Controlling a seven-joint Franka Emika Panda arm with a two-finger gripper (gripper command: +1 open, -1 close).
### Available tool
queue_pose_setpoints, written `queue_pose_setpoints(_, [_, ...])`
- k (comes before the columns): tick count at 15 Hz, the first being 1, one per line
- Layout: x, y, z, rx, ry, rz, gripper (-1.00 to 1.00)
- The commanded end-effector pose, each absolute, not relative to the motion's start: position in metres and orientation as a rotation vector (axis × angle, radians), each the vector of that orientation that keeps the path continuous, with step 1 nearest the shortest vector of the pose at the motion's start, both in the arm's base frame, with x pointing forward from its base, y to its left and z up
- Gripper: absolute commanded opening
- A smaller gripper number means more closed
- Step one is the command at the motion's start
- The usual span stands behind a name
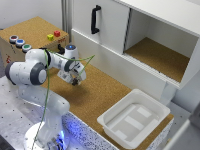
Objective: Go towards the purple block and grasp it
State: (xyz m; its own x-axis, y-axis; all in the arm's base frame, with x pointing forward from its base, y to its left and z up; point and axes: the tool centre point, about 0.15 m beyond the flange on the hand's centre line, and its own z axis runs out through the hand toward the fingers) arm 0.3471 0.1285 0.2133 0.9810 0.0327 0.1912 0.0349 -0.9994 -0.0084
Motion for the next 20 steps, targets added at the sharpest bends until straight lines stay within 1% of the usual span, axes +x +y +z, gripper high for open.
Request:
queue_pose_setpoints(1, [0.374,0.136,0.201,-3.188,-0.079,-0.212,-1.00])
queue_pose_setpoints(5, [0.368,0.136,0.197,-3.183,-0.056,-0.170,-1.00])
queue_pose_setpoints(7, [0.366,0.133,0.218,-3.190,-0.025,-0.217,-1.00])
queue_pose_setpoints(10, [0.365,0.133,0.281,-3.177,-0.074,-0.330,-1.00])
queue_pose_setpoints(11, [0.363,0.136,0.310,-3.182,-0.102,-0.388,-1.00])
queue_pose_setpoints(12, [0.361,0.138,0.350,-3.200,-0.138,-0.439,-1.00])
queue_pose_setpoints(13, [0.359,0.138,0.374,-3.208,-0.158,-0.452,-1.00])
queue_pose_setpoints(16, [0.342,0.137,0.469,-3.207,-0.196,-0.611,-1.00])
queue_pose_setpoints(18, [0.336,0.138,0.507,-3.226,-0.204,-0.659,-1.00])
queue_pose_setpoints(20, [0.334,0.139,0.513,-3.198,-0.207,-0.668,-1.00])
